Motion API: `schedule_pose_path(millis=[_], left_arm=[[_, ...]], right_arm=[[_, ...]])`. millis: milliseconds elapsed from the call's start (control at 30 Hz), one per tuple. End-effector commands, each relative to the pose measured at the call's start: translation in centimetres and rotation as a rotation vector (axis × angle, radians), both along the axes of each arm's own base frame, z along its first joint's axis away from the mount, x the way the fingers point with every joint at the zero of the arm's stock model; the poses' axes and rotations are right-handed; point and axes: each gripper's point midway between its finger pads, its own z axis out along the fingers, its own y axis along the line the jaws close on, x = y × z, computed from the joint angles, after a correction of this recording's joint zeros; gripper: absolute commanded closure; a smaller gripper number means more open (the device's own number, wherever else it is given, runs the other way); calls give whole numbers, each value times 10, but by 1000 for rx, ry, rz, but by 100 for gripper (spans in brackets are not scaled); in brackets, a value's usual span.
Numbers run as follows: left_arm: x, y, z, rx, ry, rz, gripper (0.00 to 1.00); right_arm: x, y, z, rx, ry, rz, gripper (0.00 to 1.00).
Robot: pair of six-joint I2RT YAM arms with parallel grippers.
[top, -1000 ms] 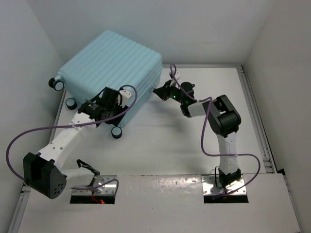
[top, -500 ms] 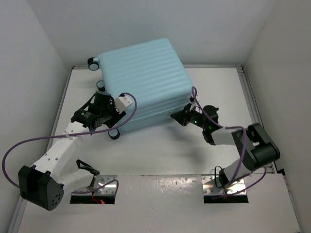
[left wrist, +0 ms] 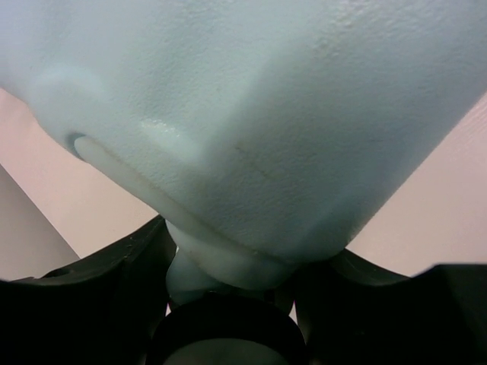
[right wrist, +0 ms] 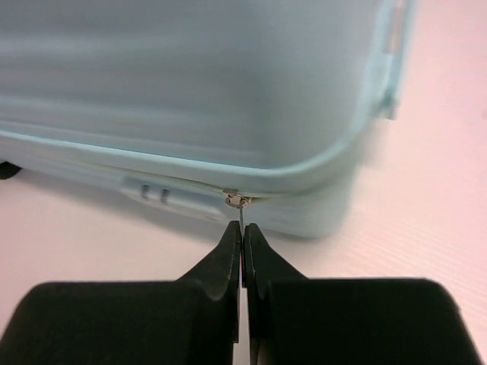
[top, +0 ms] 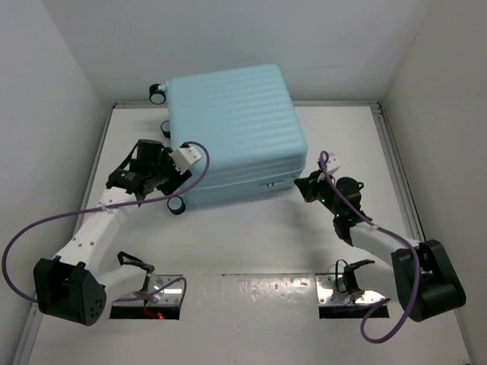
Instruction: Pack the luggage
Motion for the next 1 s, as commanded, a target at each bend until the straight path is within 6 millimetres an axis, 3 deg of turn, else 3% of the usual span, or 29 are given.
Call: schedule_pose_path(millis=[0, 133, 167, 233, 267, 300, 333, 367, 400, 433, 533, 567, 600, 633, 667, 700, 733, 767, 800, 833, 867, 933, 967], left_arm=[[17, 65, -34, 91, 39, 285, 100], [31, 97, -41, 138, 22, 375, 100], [32, 108, -50, 149, 45, 409, 100], [43, 118, -49, 146, 34, 438, 100], [49, 128, -45, 150, 21, 468, 100], [53, 133, -52, 160, 38, 482, 100], [57, 133, -54, 161, 45, 481, 100], [66, 140, -49, 156, 18, 499, 100], [69, 148, -50, 164, 17, 521, 100], [70, 150, -60, 175, 37, 527, 100], [84, 163, -58, 185, 7, 555, 100], [92, 169, -60, 192, -3, 558, 100], [97, 170, -59, 190, -14, 559, 100], [101, 174, -59, 189, -22, 569, 100], [105, 179, -60, 195, -27, 572, 100], [110, 180, -66, 196, -20, 571, 100], [118, 185, -60, 193, -43, 583, 100], [123, 186, -60, 191, -52, 584, 100], [128, 190, -59, 184, -62, 589, 100], [137, 190, -60, 176, -65, 582, 100], [141, 188, -60, 166, -66, 572, 100], [154, 187, -55, 148, -99, 561, 100], [156, 186, -61, 142, -93, 554, 100]], right_arm=[[12, -55, 5, -56, -32, -203, 100], [18, -82, 10, -46, -29, -274, 100], [24, -95, 12, -42, -25, -311, 100], [38, -101, 21, -18, -41, -333, 100], [46, -115, 9, -17, -9, -366, 100], [54, -118, 15, -6, -25, -373, 100], [70, -123, 34, 17, -62, -389, 100], [79, -126, 17, 30, -20, -389, 100], [86, -127, 19, 37, -30, -381, 100], [99, -132, 38, 53, -88, -392, 100], [131, -136, 43, 53, -120, -376, 100], [146, -137, 61, 57, -166, -371, 100], [151, -135, 63, 60, -172, -358, 100], [159, -137, 48, 56, -147, -358, 100], [174, -136, 68, 67, -195, -351, 100], [179, -134, 71, 68, -209, -344, 100], [187, -132, 52, 63, -174, -341, 100], [202, -130, 75, 65, -240, -330, 100], [210, -130, 62, 63, -218, -331, 100], [221, -127, 72, 65, -250, -324, 100], [230, -128, 44, 60, -199, -339, 100], [256, -128, 66, 64, -259, -352, 100], [265, -130, 38, 57, -210, -366, 100]])
